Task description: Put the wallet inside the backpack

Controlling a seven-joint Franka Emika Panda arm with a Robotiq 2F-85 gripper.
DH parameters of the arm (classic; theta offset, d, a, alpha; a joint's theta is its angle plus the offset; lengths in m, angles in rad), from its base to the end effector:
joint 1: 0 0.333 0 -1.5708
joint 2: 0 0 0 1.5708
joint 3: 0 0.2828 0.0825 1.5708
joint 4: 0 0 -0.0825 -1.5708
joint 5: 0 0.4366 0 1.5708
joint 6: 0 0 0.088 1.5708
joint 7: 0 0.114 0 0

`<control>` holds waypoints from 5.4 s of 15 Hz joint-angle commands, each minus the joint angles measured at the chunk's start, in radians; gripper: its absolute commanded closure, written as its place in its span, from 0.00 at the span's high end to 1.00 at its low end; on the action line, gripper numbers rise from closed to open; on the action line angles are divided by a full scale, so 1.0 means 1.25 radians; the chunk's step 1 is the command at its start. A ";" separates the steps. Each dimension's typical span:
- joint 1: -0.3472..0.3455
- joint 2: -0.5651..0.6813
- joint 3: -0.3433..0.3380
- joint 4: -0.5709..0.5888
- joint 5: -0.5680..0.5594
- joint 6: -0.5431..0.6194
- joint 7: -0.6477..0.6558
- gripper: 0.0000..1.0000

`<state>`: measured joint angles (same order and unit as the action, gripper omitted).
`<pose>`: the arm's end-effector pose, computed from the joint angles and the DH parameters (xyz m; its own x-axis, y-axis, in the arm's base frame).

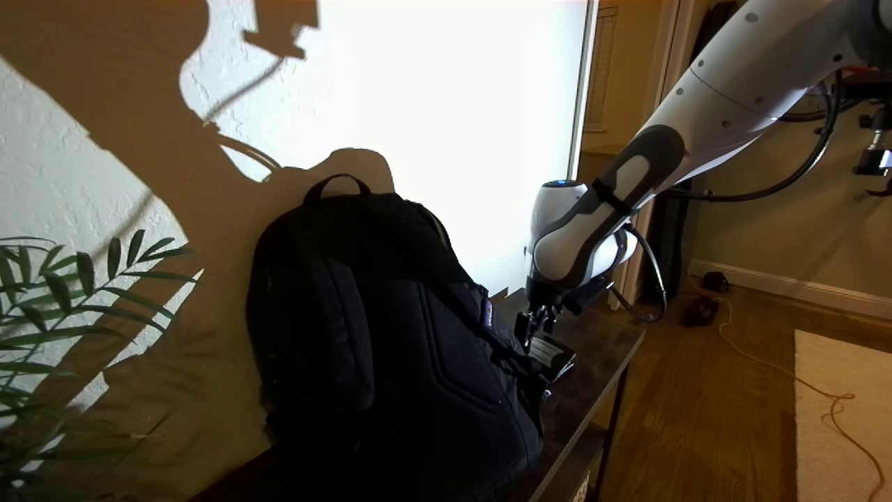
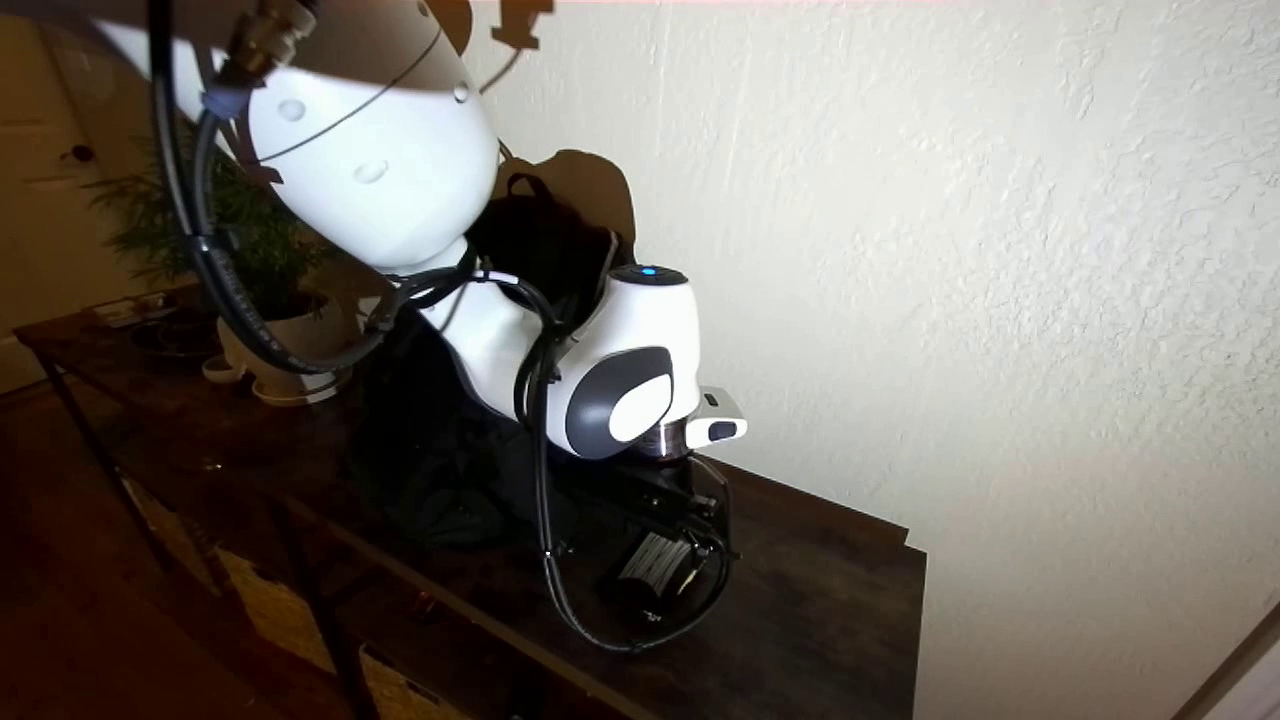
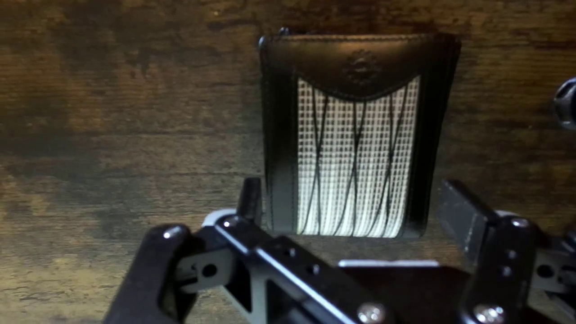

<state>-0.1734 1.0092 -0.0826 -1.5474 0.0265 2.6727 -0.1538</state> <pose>0.6727 -0.1737 -0.0058 0.9910 -0.0779 0.1087 -0.0861 -0.9936 0.0727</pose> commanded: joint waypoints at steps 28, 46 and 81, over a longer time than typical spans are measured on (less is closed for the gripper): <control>-0.012 0.032 0.012 0.024 -0.018 -0.117 -0.010 0.51; 0.019 -0.102 -0.001 -0.075 -0.038 -0.108 0.016 0.71; 0.064 0.000 -0.072 0.001 -0.080 -0.037 0.155 1.00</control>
<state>-0.0904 1.0084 -0.1732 -1.5548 -0.0575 2.5965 0.0483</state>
